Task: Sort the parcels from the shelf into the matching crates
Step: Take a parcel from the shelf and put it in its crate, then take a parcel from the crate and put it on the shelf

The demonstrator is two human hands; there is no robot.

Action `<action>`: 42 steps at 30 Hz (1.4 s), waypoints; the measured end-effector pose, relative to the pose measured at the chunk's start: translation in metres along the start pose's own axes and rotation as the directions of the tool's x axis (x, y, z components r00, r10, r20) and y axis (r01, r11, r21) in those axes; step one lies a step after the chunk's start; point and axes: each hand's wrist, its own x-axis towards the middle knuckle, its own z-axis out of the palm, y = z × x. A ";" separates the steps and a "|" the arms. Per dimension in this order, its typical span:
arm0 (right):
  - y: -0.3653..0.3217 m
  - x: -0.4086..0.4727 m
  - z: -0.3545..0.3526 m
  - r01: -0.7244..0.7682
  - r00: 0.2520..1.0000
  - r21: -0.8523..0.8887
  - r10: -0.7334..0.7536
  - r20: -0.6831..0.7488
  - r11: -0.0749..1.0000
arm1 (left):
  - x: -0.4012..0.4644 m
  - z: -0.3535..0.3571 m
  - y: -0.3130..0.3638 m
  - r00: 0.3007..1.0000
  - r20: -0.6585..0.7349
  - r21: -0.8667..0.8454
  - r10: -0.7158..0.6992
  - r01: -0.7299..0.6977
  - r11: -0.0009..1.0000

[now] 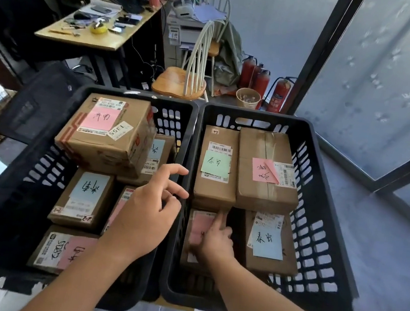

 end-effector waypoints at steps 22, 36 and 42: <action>-0.019 -0.081 -0.137 0.497 0.743 -0.416 -0.621 -0.249 0.761 | 0.009 -0.028 0.045 0.981 -0.073 0.375 0.181 -0.141 0.916; -0.050 -0.200 -0.227 0.803 0.135 -0.570 -0.984 -0.113 0.175 | -0.121 -0.063 0.138 0.807 -0.583 0.516 0.091 0.282 0.809; -0.057 -0.294 -0.203 0.859 -0.120 -0.499 -0.992 0.022 -0.115 | -0.259 -0.063 0.177 0.599 -0.800 0.427 0.036 0.525 0.736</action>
